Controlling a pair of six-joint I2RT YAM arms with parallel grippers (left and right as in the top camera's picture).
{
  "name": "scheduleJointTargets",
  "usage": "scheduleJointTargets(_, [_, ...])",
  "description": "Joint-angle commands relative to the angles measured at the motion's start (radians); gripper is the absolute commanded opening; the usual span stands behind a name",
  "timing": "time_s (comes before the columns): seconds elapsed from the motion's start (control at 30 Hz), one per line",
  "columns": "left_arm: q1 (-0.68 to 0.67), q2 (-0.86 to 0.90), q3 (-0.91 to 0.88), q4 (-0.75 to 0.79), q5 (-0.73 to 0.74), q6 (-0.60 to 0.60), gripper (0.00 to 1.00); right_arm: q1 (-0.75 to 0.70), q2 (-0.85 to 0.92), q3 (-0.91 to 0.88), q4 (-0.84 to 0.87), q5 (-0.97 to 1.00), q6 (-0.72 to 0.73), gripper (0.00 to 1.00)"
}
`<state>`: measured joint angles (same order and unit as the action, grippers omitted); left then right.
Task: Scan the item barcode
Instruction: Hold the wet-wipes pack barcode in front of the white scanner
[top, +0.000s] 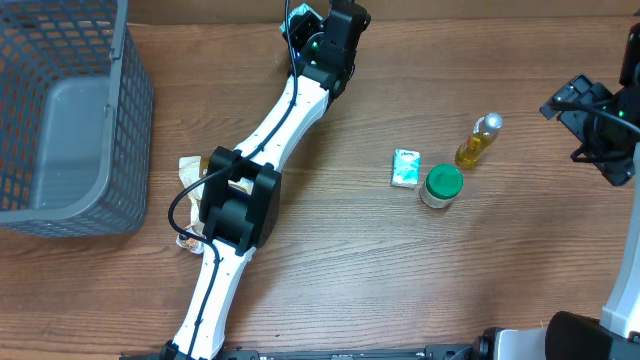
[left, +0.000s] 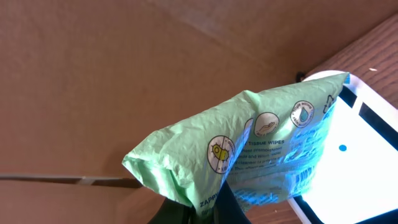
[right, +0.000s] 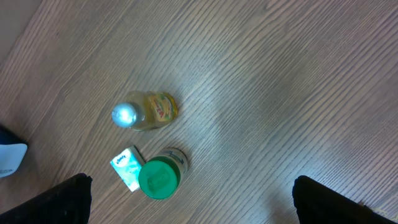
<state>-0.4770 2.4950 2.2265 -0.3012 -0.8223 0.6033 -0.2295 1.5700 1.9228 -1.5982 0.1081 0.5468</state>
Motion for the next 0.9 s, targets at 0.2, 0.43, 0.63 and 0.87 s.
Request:
scheduleJointTargets(0.2, [-0.010,-0.001,0.000,-0.103,0.029,-0.103,0.04,-0.004,-0.008,0.002,0.003,0.003,0.003,1.00])
scheduleJointTargets(0.43, [-0.010,-0.002,0.001,0.266,-0.153,0.103,0.04,-0.004,-0.008,0.002,0.003,0.003,0.003,1.00])
scheduleJointTargets(0.63, [-0.009,0.005,0.000,0.351,-0.023,0.264,0.04,-0.004,-0.008,0.002,0.003,0.003,0.003,1.00])
scheduleJointTargets(0.87, [-0.008,0.078,0.000,0.368,-0.017,0.295,0.04,-0.004,-0.008,0.002,0.003,0.003,0.003,1.00])
